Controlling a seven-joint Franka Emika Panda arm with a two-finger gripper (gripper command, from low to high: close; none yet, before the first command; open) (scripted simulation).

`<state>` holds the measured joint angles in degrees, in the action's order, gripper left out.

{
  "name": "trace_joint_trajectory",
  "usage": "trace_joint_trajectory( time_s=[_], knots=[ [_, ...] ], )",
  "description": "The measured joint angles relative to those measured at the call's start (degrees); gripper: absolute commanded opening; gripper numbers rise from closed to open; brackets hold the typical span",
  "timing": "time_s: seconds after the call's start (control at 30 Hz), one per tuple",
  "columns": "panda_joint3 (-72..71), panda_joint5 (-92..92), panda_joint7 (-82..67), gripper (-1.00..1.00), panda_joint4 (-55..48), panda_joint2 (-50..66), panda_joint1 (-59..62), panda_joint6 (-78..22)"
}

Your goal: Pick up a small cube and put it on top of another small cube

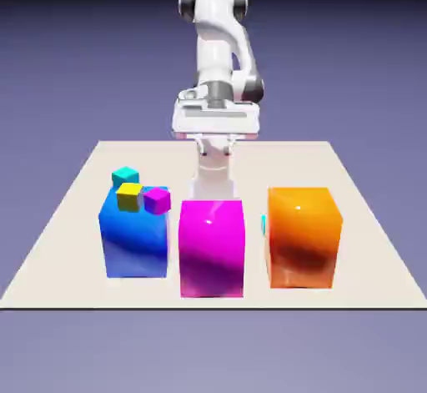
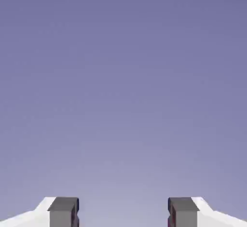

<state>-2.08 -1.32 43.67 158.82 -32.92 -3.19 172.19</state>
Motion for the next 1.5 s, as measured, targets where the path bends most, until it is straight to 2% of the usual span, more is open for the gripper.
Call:
trace_joint_trajectory(
  time_s=[0.5, 0.93, 1.0, 1.1, 1.47, 1.5],
  knots=[
    [-30.77, -17.91, 4.28, 0.00, -15.16, 8.71, -14.30, -23.76],
    [-57.77, -31.71, -8.57, 0.00, -7.61, 31.72, 0.89, -40.81],
    [-57.27, -31.16, -10.89, 0.00, -4.54, 33.66, 1.35, -39.91],
    [-55.79, -29.93, -14.29, 0.00, 0.20, 36.21, 11.57, -38.04],
    [-40.36, -54.82, 2.87, 0.00, -1.90, 52.72, 4.36, -36.46],
    [-39.86, -55.62, 3.42, -1.00, -1.97, 53.26, 4.15, -36.41]
  ],
)
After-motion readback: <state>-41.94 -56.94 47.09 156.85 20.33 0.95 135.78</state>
